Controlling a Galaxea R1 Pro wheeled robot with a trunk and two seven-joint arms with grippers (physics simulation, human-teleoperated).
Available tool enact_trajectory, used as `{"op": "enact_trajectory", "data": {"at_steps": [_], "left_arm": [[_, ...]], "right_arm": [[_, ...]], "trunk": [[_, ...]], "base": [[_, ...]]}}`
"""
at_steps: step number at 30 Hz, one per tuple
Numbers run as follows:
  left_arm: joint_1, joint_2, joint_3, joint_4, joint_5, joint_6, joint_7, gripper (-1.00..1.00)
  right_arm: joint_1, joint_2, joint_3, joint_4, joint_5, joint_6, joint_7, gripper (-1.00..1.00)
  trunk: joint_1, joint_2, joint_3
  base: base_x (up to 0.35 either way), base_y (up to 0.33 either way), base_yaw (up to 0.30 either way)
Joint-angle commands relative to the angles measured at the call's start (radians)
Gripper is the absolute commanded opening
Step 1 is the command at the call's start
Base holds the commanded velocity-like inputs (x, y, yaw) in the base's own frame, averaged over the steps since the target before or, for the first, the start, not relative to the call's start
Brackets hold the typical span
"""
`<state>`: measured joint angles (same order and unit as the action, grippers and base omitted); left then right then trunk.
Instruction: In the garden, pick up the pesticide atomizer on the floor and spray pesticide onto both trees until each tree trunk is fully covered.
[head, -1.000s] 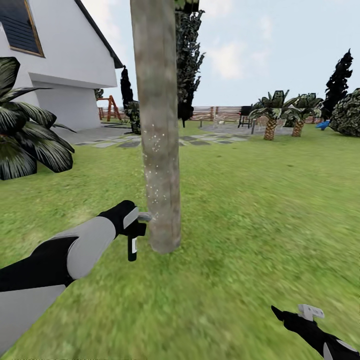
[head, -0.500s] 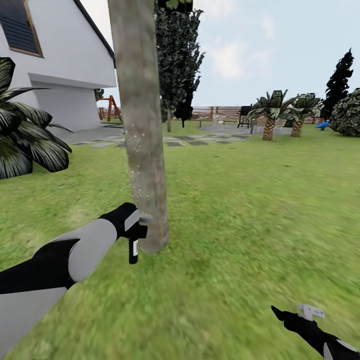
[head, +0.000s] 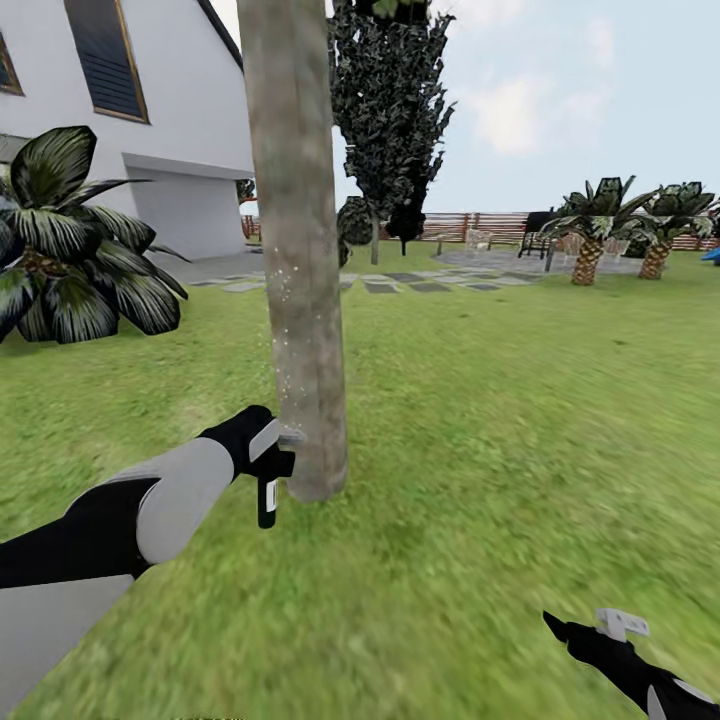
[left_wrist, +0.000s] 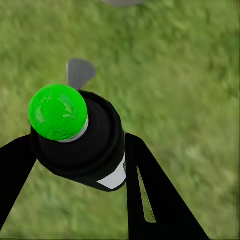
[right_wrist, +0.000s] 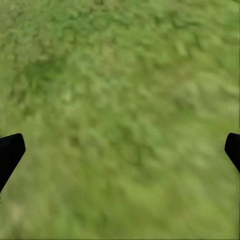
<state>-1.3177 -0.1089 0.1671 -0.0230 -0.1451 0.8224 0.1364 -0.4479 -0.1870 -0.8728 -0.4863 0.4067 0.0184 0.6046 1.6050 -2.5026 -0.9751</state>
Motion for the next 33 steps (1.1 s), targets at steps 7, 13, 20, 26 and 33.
{"op": "enact_trajectory", "data": {"at_steps": [7, 13, 20, 26, 33], "left_arm": [[0.0, 0.0, -0.002, 0.0, -0.002, 0.0, 0.0, -1.0], [0.0, -0.004, -0.002, 0.0, -0.001, 0.0, 0.0, -1.0], [0.004, -0.005, -0.001, 0.0, -0.001, 0.001, 0.0, -1.0], [0.012, -0.006, -0.003, 0.0, -0.001, 0.001, 0.0, -1.0], [0.012, -0.005, -0.003, 0.0, -0.001, 0.0, 0.0, -1.0]], "right_arm": [[0.0, 0.0, 0.0, 0.0, 0.0, 0.0, 0.001, 1.0], [0.0, 0.0, 0.0, 0.0, 0.0, 0.0, 0.0, 1.0], [0.0, 0.0, 0.0, 0.0, 0.0, 0.0, 0.0, 1.0], [0.0, 0.0, 0.0, 0.0, 0.0, 0.0, 0.0, 1.0], [0.0, 0.0, 0.0, 0.0, 0.0, 0.0, 0.0, 1.0]], "trunk": [[0.0, 0.0, 0.0], [0.0, 0.0, 0.0], [0.0, 0.0, 0.0], [0.0, 0.0, 0.0], [0.0, 0.0, 0.0]], "base": [[0.054, -0.076, 0.177], [0.188, -0.24, 0.059], [0.072, -0.291, 0.243], [-0.076, -0.168, 0.256], [-0.023, -0.286, 0.251]]}}
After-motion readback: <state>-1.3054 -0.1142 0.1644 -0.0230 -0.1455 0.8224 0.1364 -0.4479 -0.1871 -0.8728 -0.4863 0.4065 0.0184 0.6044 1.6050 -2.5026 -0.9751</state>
